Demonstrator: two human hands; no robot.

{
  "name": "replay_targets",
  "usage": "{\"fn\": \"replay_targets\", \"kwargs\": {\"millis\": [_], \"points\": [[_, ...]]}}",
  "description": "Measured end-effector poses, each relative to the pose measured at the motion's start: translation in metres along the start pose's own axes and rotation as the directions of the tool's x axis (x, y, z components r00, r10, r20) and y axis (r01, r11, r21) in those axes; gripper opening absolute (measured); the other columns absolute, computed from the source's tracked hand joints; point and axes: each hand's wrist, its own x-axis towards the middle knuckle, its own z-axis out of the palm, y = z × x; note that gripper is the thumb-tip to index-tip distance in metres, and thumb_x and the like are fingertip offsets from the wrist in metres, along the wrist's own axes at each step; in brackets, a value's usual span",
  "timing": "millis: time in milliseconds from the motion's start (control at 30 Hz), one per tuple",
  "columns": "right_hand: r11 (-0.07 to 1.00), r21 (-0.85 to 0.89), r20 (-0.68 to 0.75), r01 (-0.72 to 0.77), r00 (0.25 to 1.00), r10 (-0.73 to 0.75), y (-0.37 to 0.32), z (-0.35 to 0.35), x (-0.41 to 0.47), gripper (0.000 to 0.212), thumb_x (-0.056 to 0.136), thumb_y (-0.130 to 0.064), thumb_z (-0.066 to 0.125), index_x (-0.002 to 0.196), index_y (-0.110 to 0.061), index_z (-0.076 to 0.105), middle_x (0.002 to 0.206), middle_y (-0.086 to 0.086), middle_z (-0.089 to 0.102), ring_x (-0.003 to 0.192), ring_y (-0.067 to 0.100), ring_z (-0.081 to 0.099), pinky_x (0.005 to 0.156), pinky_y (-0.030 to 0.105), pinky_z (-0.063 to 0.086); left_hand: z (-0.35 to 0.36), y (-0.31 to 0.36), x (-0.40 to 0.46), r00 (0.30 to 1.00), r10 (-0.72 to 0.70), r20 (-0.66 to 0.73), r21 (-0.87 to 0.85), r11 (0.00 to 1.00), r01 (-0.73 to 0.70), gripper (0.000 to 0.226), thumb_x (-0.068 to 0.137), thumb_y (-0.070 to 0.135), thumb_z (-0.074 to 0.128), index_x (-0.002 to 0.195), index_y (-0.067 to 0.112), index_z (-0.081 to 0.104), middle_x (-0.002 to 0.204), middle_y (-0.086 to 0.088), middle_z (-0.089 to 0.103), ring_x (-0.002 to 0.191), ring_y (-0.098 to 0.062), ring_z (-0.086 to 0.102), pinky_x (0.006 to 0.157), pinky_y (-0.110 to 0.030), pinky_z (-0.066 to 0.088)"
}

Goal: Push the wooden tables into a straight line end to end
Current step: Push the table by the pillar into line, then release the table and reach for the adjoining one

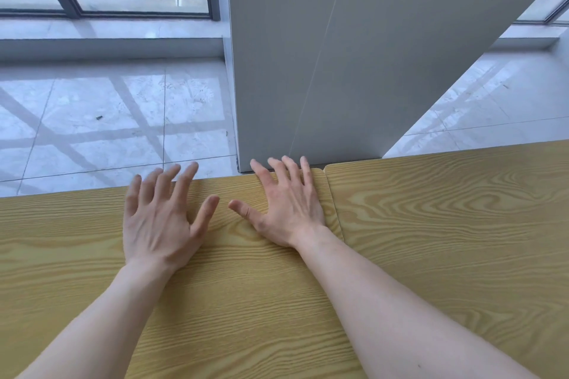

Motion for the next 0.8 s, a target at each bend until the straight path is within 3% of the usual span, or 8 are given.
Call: {"fn": "replay_targets", "kwargs": {"millis": [100,467,800], "points": [[0.999,0.015,-0.057,0.043,0.998,-0.042,-0.001,-0.001,-0.02,0.092,0.092,-0.088,0.02,0.166,-0.034,0.021,0.174,0.009,0.02,0.163,0.03,0.002,0.129,0.055,-0.01,-0.002,0.006,-0.037,0.999,0.044,0.007,-0.007,0.999,-0.044,0.072,0.095,0.071,0.033,0.156,0.033,0.037,0.159,-0.005,0.045,0.153,-0.03,0.032,0.13,-0.051,0.009],[0.997,0.072,-0.063,-0.032,0.997,0.037,-0.02,-0.011,-0.177,0.089,0.094,-0.087,0.016,0.167,-0.036,0.015,0.177,0.009,0.012,0.164,0.026,-0.002,0.132,0.05,-0.006,-0.04,0.016,-0.172,1.0,0.027,0.011,-0.032,0.999,-0.026,0.074,0.094,0.071,0.03,0.157,0.032,0.039,0.16,-0.005,0.046,0.154,-0.03,0.033,0.129,-0.052,0.011],[0.985,0.102,-0.162,-0.142,0.974,0.157,-0.074,-0.002,-0.376,0.09,0.092,-0.086,0.019,0.167,-0.035,0.019,0.175,0.008,0.016,0.163,0.025,0.002,0.132,0.046,-0.002,-0.06,0.0,-0.365,0.995,0.084,-0.046,-0.078,0.993,-0.088,0.077,0.094,0.074,0.029,0.159,0.033,0.035,0.164,-0.004,0.041,0.156,-0.03,0.028,0.13,-0.051,0.008]]}}
